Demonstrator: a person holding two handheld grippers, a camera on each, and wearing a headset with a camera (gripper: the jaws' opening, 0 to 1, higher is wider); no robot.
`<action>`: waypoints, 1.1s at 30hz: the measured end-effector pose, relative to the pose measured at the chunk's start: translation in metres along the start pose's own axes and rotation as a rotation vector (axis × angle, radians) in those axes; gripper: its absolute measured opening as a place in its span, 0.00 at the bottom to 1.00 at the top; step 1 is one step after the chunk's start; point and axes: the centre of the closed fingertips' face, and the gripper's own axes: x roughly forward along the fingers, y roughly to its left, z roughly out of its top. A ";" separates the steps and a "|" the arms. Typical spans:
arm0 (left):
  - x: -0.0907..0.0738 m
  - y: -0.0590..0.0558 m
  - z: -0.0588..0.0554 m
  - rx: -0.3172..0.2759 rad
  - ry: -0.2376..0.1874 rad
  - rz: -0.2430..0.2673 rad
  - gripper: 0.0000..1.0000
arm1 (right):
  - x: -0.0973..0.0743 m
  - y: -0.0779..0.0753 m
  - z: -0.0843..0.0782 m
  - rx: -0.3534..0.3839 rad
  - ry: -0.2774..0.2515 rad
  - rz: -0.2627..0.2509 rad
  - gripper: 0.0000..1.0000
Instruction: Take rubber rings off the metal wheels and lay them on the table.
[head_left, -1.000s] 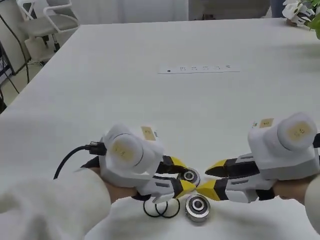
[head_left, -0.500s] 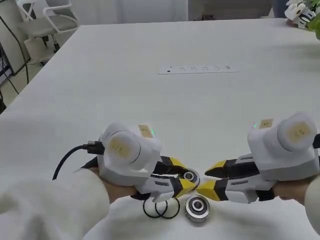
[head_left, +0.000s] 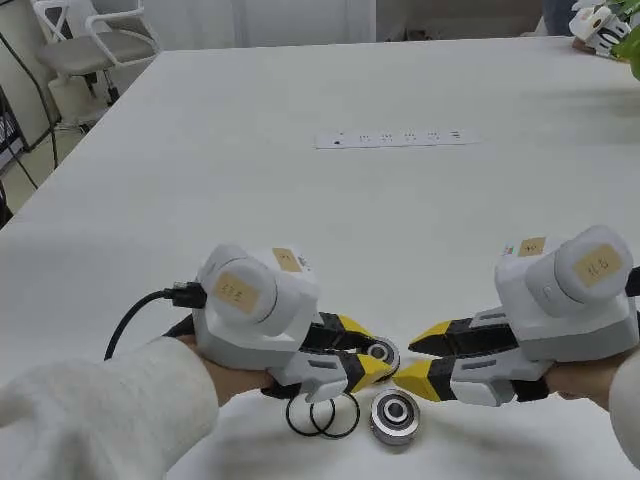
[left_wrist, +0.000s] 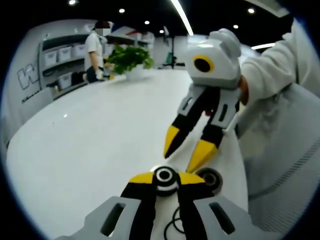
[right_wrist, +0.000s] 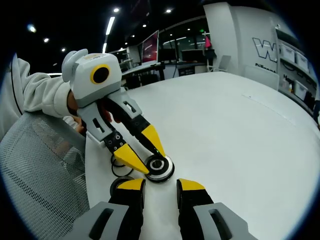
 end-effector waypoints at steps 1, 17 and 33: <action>0.000 0.001 0.000 0.000 -0.001 0.002 0.14 | 0.000 0.000 0.000 0.000 0.000 0.001 0.22; 0.002 -0.005 0.000 0.037 0.001 -0.015 0.14 | 0.006 0.003 -0.004 -0.082 0.019 0.002 0.19; 0.002 -0.002 0.001 0.044 0.002 -0.004 0.14 | 0.007 0.003 -0.001 -0.169 0.019 0.021 0.17</action>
